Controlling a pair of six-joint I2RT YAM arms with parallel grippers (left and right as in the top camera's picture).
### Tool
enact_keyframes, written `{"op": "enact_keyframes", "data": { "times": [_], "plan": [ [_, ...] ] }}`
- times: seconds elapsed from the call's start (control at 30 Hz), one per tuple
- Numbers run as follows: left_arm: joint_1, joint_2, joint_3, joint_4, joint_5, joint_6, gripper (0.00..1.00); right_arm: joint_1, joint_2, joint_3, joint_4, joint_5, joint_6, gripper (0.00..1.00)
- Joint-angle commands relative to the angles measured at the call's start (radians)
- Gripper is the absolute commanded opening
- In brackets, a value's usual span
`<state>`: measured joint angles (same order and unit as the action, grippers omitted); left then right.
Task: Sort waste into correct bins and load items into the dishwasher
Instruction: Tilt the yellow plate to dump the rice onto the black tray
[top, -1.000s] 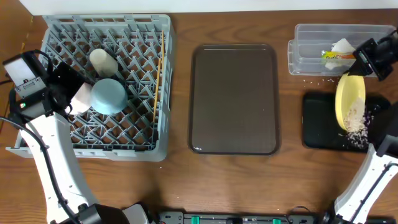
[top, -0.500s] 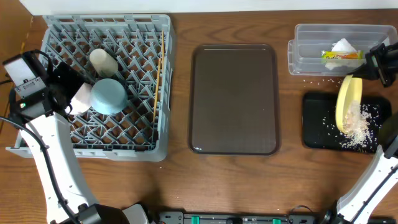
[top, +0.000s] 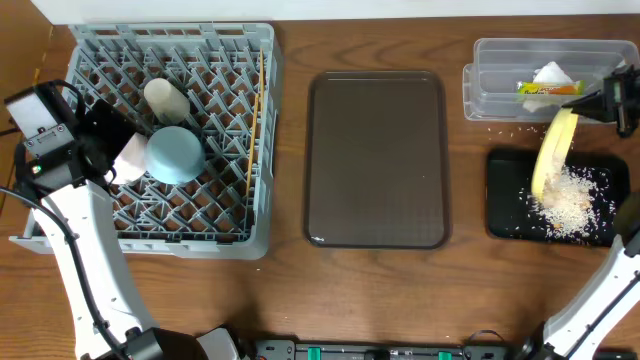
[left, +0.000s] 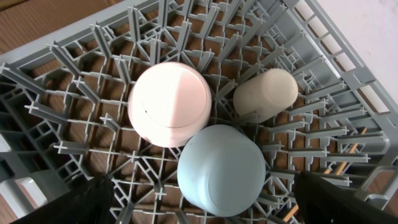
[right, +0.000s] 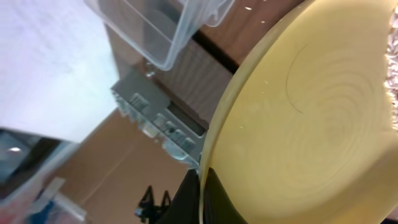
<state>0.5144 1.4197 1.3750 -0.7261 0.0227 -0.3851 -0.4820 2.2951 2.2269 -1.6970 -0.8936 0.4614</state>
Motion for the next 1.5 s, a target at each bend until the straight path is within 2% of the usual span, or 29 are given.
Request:
{"op": "enact_keyframes", "data": {
  "times": [0.0, 0.3, 0.4, 0.53, 0.63, 0.7, 1.47],
  "plan": [
    [0.002, 0.006, 0.005, 0.000, -0.008, 0.006, 0.94, -0.038, -0.012, -0.007, -0.002, -0.069, -0.014, 0.01],
    [0.002, 0.006, 0.005, 0.000, -0.008, 0.006, 0.94, -0.098, -0.012, -0.034, -0.002, -0.077, -0.016, 0.01],
    [0.002, 0.006, 0.005, 0.000, -0.008, 0.006, 0.94, -0.111, -0.012, -0.063, -0.002, -0.136, -0.085, 0.01],
    [0.002, 0.006, 0.005, 0.000, -0.008, 0.006, 0.94, -0.119, -0.010, -0.131, 0.015, -0.148, -0.081, 0.01],
    [0.002, 0.006, 0.005, 0.000, -0.008, 0.006, 0.94, -0.142, -0.010, -0.165, -0.005, -0.223, -0.166, 0.01],
    [0.002, 0.006, 0.005, 0.000, -0.008, 0.006, 0.94, -0.154, -0.010, -0.178, -0.005, -0.241, -0.166, 0.01],
    [0.002, 0.006, 0.005, 0.000, -0.008, 0.006, 0.94, -0.193, -0.079, -0.181, -0.005, -0.334, -0.224, 0.01]
  ]
}}
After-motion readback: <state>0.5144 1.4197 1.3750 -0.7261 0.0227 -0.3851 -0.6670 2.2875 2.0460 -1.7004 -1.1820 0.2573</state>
